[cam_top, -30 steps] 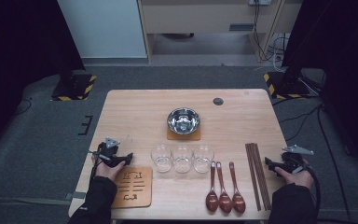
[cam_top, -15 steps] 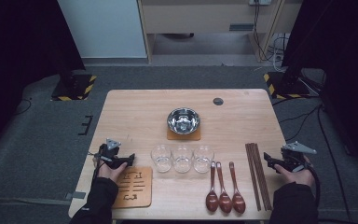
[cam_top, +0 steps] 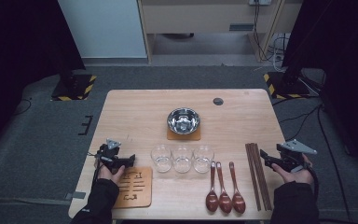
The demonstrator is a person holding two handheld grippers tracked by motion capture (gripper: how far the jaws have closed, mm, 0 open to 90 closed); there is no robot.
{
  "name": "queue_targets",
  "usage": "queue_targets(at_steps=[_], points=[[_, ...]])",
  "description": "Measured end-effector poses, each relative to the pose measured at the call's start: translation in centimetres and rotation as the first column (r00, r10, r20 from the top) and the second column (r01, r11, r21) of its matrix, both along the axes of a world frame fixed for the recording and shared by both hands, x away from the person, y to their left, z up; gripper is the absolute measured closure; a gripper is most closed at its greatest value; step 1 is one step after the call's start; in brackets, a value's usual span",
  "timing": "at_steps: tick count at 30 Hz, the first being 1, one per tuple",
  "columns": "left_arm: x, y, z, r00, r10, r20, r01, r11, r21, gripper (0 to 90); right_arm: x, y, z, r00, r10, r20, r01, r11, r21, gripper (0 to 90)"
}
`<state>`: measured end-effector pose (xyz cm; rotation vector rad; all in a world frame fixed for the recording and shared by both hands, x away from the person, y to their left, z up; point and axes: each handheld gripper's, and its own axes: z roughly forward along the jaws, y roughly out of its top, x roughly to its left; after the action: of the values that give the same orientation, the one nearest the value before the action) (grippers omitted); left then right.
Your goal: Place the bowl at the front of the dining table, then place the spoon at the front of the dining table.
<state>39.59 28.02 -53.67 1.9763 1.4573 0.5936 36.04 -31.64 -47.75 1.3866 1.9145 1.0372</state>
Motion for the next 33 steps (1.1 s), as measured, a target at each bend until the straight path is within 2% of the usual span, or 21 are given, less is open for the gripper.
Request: queue_targets(at_steps=[9, 20, 33], points=[[0.0, 0.0, 0.0, 1.0000, 0.000, 0.000, 0.000, 1.0000, 0.000, 0.0, -0.6, 2.3, 0.8, 0.9970, 0.076, 0.012, -0.076, 0.997, 0.008, 26.9], [0.0, 0.0, 0.0, 1.0000, 0.000, 0.000, 0.000, 1.0000, 0.000, 0.0, -1.3, 5.4, 1.1, 0.9824, 0.187, 0.005, -0.187, 0.982, 0.002, 27.2], [0.0, 0.0, 0.0, 1.0000, 0.000, 0.000, 0.000, 1.0000, -0.001, 0.0, -2.0, 7.5, -0.2, 0.9658, 0.254, -0.054, -0.255, 0.967, -0.012, 27.7]])
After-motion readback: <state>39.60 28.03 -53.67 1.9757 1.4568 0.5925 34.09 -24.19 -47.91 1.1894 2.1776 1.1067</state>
